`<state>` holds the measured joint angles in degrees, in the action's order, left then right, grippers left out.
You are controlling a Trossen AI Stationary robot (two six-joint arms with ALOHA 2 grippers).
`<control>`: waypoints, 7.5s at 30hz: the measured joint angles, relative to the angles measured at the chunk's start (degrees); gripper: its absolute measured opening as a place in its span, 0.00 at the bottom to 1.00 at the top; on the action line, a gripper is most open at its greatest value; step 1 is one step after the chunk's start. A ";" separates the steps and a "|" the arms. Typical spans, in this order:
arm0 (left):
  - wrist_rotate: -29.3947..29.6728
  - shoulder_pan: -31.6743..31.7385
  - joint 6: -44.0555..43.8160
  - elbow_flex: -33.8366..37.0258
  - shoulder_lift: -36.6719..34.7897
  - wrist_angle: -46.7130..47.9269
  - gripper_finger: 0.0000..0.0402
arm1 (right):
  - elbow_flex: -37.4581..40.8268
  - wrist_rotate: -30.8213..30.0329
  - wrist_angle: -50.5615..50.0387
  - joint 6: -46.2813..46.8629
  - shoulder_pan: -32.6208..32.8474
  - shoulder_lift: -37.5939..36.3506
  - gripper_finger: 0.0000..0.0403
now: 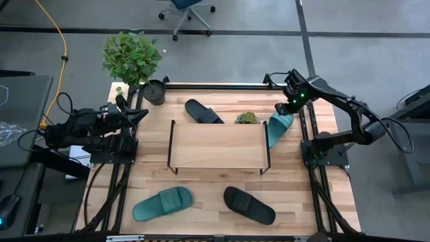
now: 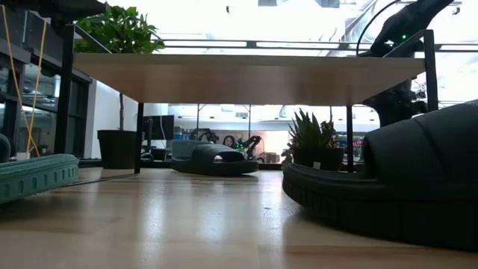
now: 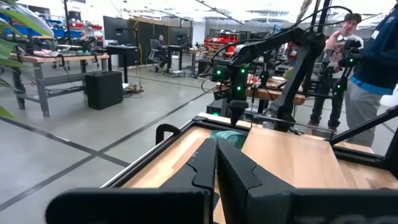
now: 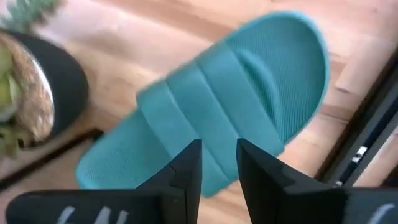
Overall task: Pick and place slides into the shelf
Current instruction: Put the top green slipper on the shelf
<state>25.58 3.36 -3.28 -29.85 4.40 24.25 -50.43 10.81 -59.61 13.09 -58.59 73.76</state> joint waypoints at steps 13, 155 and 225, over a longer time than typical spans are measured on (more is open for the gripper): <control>0.18 0.00 -0.01 0.00 0.00 -0.04 0.01 | -0.04 4.94 6.70 1.94 -4.39 4.46 0.23; -0.70 0.00 1.48 0.00 -0.02 -0.20 0.01 | 11.91 -35.12 10.80 12.60 30.81 -2.58 0.23; -0.48 0.00 1.48 0.00 -0.02 -0.09 0.01 | 3.66 -46.24 3.47 21.47 30.23 -11.56 0.00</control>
<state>25.10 3.36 -1.80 -29.85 4.38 24.16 -46.78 -35.42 -56.14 34.56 -28.36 62.19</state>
